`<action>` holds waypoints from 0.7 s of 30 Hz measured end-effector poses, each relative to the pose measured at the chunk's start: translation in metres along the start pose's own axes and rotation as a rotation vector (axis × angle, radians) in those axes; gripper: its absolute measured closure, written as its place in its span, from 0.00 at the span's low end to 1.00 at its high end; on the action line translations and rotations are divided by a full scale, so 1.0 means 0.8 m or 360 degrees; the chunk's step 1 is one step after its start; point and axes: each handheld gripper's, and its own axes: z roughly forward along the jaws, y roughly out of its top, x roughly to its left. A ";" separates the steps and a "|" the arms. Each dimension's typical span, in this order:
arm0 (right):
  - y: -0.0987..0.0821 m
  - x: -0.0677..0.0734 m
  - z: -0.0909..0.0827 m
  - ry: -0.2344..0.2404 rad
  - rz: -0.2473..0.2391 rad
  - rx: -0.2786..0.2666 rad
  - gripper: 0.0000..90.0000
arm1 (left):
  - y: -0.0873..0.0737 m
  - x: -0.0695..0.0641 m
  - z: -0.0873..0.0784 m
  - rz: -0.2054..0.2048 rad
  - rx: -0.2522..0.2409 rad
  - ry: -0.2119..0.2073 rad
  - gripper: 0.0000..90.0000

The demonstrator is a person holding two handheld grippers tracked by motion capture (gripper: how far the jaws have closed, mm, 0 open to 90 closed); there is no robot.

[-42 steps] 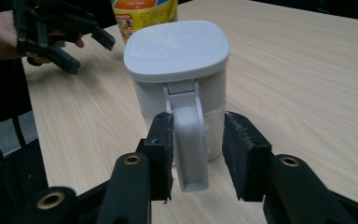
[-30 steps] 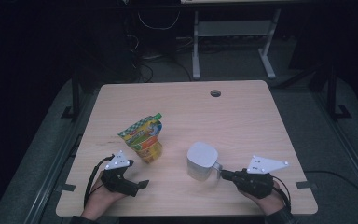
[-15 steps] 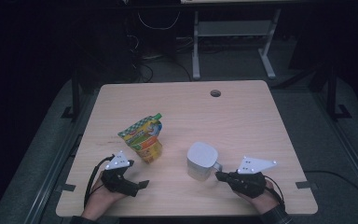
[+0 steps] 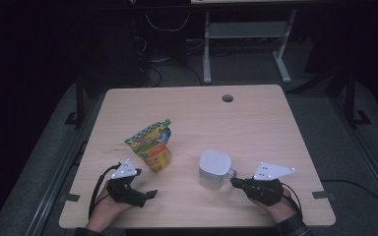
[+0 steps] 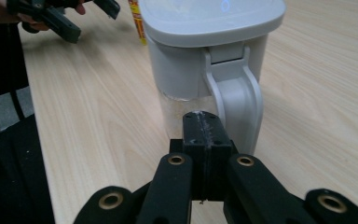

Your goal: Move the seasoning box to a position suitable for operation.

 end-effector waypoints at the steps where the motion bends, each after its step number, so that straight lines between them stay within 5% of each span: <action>1: 0.000 -0.001 -0.001 -0.0008 0.0004 0.0000 1.00 | 0.000 0.000 0.000 0.0000 0.0000 0.0000 0.00; 21: 0.003 -0.032 0.000 -0.0164 0.0060 -0.0027 1.00 | 0.000 -0.001 0.001 0.0008 0.0013 -0.0007 0.00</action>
